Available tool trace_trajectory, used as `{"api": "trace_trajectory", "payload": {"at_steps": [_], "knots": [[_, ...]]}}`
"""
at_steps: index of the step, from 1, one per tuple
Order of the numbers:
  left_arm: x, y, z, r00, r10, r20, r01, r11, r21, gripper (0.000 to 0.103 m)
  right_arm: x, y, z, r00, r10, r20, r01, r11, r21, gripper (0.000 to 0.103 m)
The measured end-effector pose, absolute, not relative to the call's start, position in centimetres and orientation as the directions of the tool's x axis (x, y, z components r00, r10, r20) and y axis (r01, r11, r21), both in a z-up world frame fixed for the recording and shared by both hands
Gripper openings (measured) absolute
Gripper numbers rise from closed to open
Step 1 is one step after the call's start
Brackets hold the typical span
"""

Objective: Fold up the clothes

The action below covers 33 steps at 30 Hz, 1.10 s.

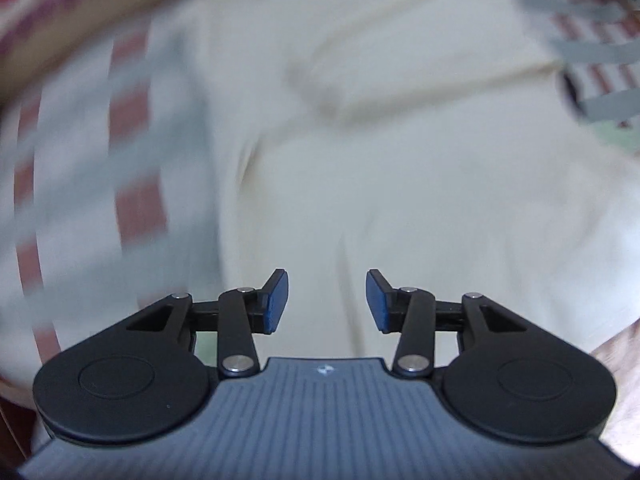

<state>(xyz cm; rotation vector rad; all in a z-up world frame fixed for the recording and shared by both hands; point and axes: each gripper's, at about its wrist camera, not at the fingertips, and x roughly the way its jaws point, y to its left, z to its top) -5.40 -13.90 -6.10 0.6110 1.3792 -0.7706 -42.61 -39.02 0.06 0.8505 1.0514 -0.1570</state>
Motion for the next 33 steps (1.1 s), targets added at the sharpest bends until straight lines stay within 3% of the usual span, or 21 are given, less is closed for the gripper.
{"api": "trace_trajectory", "payload": {"at_steps": [5,14,15,16,18,23,25,26,27,31,33], "knots": [[-6.4,-8.4,-11.4,-0.152,-0.077,-0.985,0.698,0.697,-0.162,0.042,-41.8,-37.7,-0.1,0.448,0.287,-0.847,0.51,0.697,0.505,0.065],[-6.6,-0.8,-11.0,-0.185,-0.336,-0.923,0.621,0.688,-0.375,0.042,-37.3,-36.2,-2.0,0.39,0.331,-0.86,0.438,0.754,0.489,0.066],[-6.6,-0.1,-11.1,-0.183,-0.353,-0.917,0.612,0.69,-0.388,0.042,-36.7,-35.7,-2.1,0.37,0.312,-0.875,0.415,0.787,0.456,0.06],[-6.7,0.4,-11.5,-0.188,-0.37,-0.91,0.583,0.704,-0.406,0.042,-36.1,-35.2,-2.3,0.35,0.293,-0.89,0.391,0.818,0.423,0.043],[-6.7,1.3,-12.4,-0.195,-0.403,-0.894,0.523,0.728,-0.442,0.046,-35.6,-34.5,-2.2,0.334,0.235,-0.913,0.339,0.873,0.349,0.02],[-6.8,3.6,-14.7,-0.202,-0.486,-0.851,0.364,0.769,-0.525,0.051,-35.7,-35.8,-1.7,0.388,0.094,-0.917,0.389,0.885,0.255,0.013],[-7.0,3.5,-15.0,-0.191,-0.516,-0.835,0.341,0.763,-0.549,0.048,-35.2,-36.3,-1.7,0.43,0.068,-0.9,0.408,0.875,0.26,0.012],[-7.3,3.2,-14.6,-0.185,-0.519,-0.835,0.381,0.745,-0.548,0.036,-34.8,-36.6,-1.6,0.452,0.066,-0.89,0.412,0.869,0.274,0.011],[-7.7,2.8,-14.2,-0.18,-0.522,-0.834,0.421,0.725,-0.545,0.004,-34.5,-36.7,-1.5,0.471,0.064,-0.88,0.41,0.867,0.283,0.011],[-8.9,2.1,-11.8,-0.125,-0.541,-0.832,0.538,0.667,-0.515,0.0,-34.4,-37.5,-0.4,0.539,0.046,-0.841,0.419,0.852,0.315,0.011],[-9.2,1.5,-10.6,-0.048,-0.502,-0.864,0.626,0.659,-0.417,0.0,-34.6,-38.0,0.5,0.578,0.02,-0.816,0.428,0.844,0.324,0.011]]}}
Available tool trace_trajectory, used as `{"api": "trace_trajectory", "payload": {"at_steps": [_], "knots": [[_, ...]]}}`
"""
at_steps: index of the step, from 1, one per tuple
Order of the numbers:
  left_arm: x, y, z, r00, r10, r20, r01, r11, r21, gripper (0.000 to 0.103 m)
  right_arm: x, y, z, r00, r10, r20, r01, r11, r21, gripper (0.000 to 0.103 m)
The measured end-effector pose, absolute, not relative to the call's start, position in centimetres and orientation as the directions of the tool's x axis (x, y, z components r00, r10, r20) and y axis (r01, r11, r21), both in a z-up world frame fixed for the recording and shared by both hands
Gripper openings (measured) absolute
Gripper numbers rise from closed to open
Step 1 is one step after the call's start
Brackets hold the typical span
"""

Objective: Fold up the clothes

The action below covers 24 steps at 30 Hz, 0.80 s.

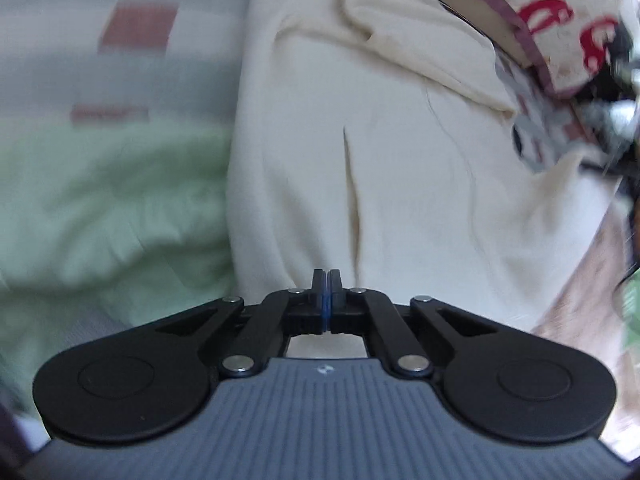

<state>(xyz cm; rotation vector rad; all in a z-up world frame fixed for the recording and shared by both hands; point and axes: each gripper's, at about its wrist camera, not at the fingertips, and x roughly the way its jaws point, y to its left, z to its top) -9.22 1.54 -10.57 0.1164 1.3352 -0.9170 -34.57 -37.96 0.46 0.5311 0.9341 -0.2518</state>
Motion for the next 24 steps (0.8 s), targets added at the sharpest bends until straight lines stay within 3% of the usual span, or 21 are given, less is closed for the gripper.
{"api": "trace_trajectory", "payload": {"at_steps": [2,4,6,8,10,13,15,22,24], "knots": [[-8.9,1.5,-10.3,0.001,-0.45,-0.893,0.652,0.678,-0.34,0.005,-34.7,-38.9,1.1,0.602,-0.019,-0.798,0.447,0.836,0.318,0.011],[-8.3,2.1,-10.4,-0.004,-0.444,-0.896,0.606,0.712,-0.355,0.011,-34.7,-39.3,1.3,0.621,-0.052,-0.782,0.466,0.827,0.316,0.011],[-7.6,3.6,-10.3,0.039,-0.445,-0.894,0.53,0.768,-0.36,0.041,-34.6,-39.5,1.6,0.639,-0.087,-0.765,0.482,0.82,0.308,0.011],[-7.4,5.3,-10.2,0.133,-0.422,-0.897,0.448,0.833,-0.326,0.044,-34.0,-39.7,1.8,0.655,-0.121,-0.745,0.494,0.815,0.302,0.011],[-7.6,6.3,-10.4,0.115,-0.485,-0.867,0.392,0.824,-0.409,0.047,-32.8,-40.1,2.0,0.669,-0.131,-0.732,0.494,0.813,0.307,0.011],[-7.8,6.6,-12.6,-0.053,-0.614,-0.787,0.221,0.762,-0.609,0.057,-30.5,-40.0,2.3,0.671,-0.139,-0.728,0.454,0.853,0.256,0.011],[-8.4,6.5,-13.9,-0.11,-0.638,-0.762,0.13,0.75,-0.648,0.061,-29.5,-40.1,2.3,0.673,-0.144,-0.726,0.434,0.871,0.229,0.011],[-9.3,4.4,-14.1,-0.109,-0.55,-0.828,0.322,0.768,-0.553,0.07,-30.5,-39.6,2.1,0.67,-0.176,-0.721,0.459,0.862,0.216,0.011],[-10.1,5.0,-14.0,-0.062,-0.487,-0.871,0.324,0.816,-0.479,0.078,-31.6,-39.1,2.3,0.672,-0.188,-0.716,0.472,0.854,0.218,0.011]]}}
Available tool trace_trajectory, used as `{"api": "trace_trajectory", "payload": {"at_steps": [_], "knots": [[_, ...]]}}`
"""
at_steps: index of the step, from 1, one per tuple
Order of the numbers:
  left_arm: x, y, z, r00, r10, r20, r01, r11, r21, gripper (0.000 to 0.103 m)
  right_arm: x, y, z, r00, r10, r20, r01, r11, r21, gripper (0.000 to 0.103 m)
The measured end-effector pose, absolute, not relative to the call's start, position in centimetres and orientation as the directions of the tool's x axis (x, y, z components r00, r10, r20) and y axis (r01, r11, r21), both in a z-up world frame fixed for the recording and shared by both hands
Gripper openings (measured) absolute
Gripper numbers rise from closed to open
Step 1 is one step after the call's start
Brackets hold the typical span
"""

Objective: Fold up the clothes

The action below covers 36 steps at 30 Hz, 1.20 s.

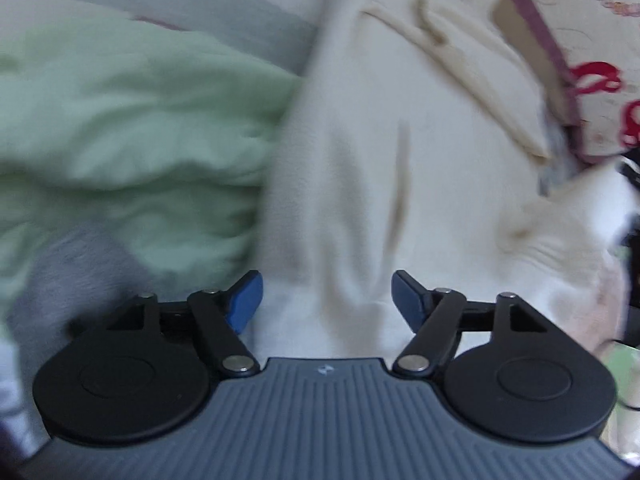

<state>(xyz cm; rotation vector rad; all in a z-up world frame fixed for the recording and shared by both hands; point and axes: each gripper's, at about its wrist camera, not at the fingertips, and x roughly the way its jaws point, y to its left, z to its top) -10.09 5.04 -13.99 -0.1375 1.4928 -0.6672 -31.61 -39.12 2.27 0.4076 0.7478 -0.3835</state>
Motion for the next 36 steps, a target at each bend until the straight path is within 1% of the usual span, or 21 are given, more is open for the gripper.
{"api": "trace_trajectory", "payload": {"at_steps": [2,4,7,9,11,14,15,16,17,18,23,26,30,32,36], "knots": [[-10.9,5.5,-14.0,-0.051,-0.437,-0.898,0.326,0.843,-0.429,0.077,-32.6,-38.8,2.3,0.671,-0.2,-0.714,0.487,0.845,0.221,0.011],[-11.3,5.9,-13.8,-0.06,-0.467,-0.882,0.307,0.832,-0.461,0.078,-33.3,-39.1,2.1,0.673,-0.201,-0.712,0.507,0.826,0.246,0.011],[-11.2,6.8,-13.9,-0.106,-0.568,-0.816,0.163,0.8,-0.578,0.078,-33.7,-39.7,1.9,0.686,-0.204,-0.698,0.531,0.796,0.29,0.011],[-11.4,7.2,-13.8,-0.093,-0.586,-0.805,0.095,0.8,-0.593,0.081,-33.5,-39.9,1.8,0.702,-0.203,-0.683,0.539,0.778,0.323,0.011],[-11.7,7.0,-14.0,-0.095,-0.562,-0.822,0.134,0.811,-0.57,0.083,-33.1,-40.0,1.8,0.713,-0.205,-0.67,0.54,0.771,0.338,0.011],[-12.0,6.8,-14.8,-0.095,-0.487,-0.868,0.202,0.845,-0.496,0.083,-32.2,-39.7,1.9,0.72,-0.218,-0.659,0.536,0.778,0.328,0.011],[-12.2,6.6,-14.7,-0.088,-0.484,-0.871,0.225,0.842,-0.49,0.081,-32.1,-39.6,2.0,0.724,-0.221,-0.654,0.532,0.782,0.324,0.011],[-12.5,6.3,-14.6,-0.08,-0.481,-0.873,0.248,0.839,-0.485,0.076,-32.0,-39.6,2.0,0.728,-0.222,-0.649,0.528,0.785,0.323,0.011],[-12.6,6.1,-14.5,-0.067,-0.484,-0.873,0.272,0.833,-0.482,0.046,-32.0,-39.6,2.0,0.73,-0.223,-0.646,0.527,0.785,0.325,0.011],[-12.7,6.0,-14.1,-0.04,-0.503,-0.863,0.297,0.819,-0.491,0.008,-32.0,-39.7,2.0,0.73,-0.223,-0.646,0.528,0.785,0.325,0.011],[-12.1,5.7,-11.0,0.084,-0.547,-0.833,0.387,0.788,-0.479,0.009,-31.8,-40.2,1.8,0.73,-0.213,-0.65,0.506,0.807,0.304,0.011],[-11.4,6.4,-8.9,0.137,-0.587,-0.798,0.408,0.767,-0.495,0.009,-31.9,-40.9,2.2,0.737,-0.205,-0.644,0.502,0.805,0.317,0.011],[-10.1,5.0,-7.5,0.17,-0.605,-0.778,0.454,0.749,-0.483,0.009,-33.2,-41.6,2.9,0.758,-0.243,-0.606,0.524,0.779,0.343,0.011],[-9.3,3.2,-7.1,0.19,-0.595,-0.781,0.491,0.746,-0.45,0.009,-34.4,-42.1,3.1,0.764,-0.265,-0.588,0.547,0.75,0.372,0.011],[-8.2,0.9,-5.7,0.231,-0.628,-0.743,0.509,0.729,-0.458,0.009,-37.1,-42.8,4.0,0.767,-0.313,-0.559,0.582,0.706,0.403,0.011]]}}
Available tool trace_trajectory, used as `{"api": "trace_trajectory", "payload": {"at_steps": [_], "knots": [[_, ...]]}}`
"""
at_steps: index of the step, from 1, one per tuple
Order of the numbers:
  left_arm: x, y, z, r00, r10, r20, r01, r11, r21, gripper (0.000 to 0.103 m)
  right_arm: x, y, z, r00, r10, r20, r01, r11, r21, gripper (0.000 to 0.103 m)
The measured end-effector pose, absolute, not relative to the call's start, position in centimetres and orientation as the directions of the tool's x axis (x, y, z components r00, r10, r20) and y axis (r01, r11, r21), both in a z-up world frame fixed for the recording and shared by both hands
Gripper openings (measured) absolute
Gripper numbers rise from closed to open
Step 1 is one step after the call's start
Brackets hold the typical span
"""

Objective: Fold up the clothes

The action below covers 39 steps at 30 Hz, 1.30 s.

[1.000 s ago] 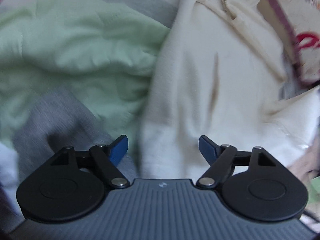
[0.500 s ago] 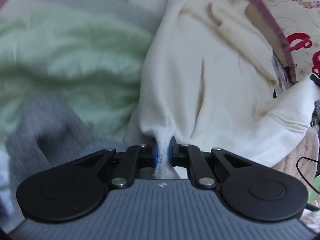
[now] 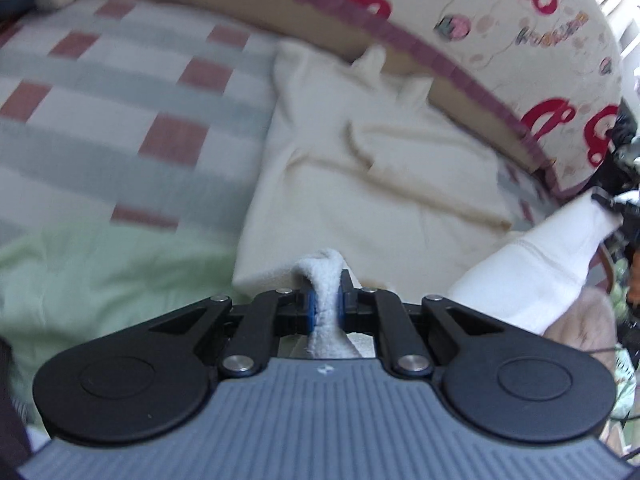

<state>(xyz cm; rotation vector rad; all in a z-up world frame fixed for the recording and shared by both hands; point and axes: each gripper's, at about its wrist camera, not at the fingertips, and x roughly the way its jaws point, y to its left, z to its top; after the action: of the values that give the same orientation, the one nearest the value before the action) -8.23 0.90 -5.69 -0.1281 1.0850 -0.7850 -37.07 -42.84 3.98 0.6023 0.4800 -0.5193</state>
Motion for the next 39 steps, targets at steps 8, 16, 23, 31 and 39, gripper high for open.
{"api": "trace_trajectory", "payload": {"at_steps": [8,16,23,31,39], "knots": [[-8.0,-3.1,-4.3,0.267,-0.618,-0.739,0.656,0.679,-0.331,0.009,-40.6,-44.0,3.7,0.738,-0.362,-0.569,0.635,0.657,0.406,0.011],[-7.2,-4.9,-3.2,0.347,-0.658,-0.668,0.726,0.64,-0.253,0.009,-39.1,-45.5,2.4,0.756,-0.341,-0.558,0.613,0.669,0.421,0.011],[-2.1,-9.6,-1.9,0.439,-0.648,-0.622,0.732,0.66,-0.171,0.009,-37.8,-47.6,3.1,0.777,-0.345,-0.527,0.589,0.695,0.413,0.011],[8.4,-18.6,-1.7,0.557,-0.624,-0.548,0.703,0.706,-0.09,0.011,-29.0,-54.5,4.8,0.677,-0.457,-0.576,0.644,0.747,0.165,0.008],[13.3,-22.5,-12.1,0.59,-0.452,-0.668,0.558,0.827,-0.067,0.028,-26.1,-58.4,-2.5,0.596,-0.618,-0.513,0.794,0.548,0.262,0.034]]}}
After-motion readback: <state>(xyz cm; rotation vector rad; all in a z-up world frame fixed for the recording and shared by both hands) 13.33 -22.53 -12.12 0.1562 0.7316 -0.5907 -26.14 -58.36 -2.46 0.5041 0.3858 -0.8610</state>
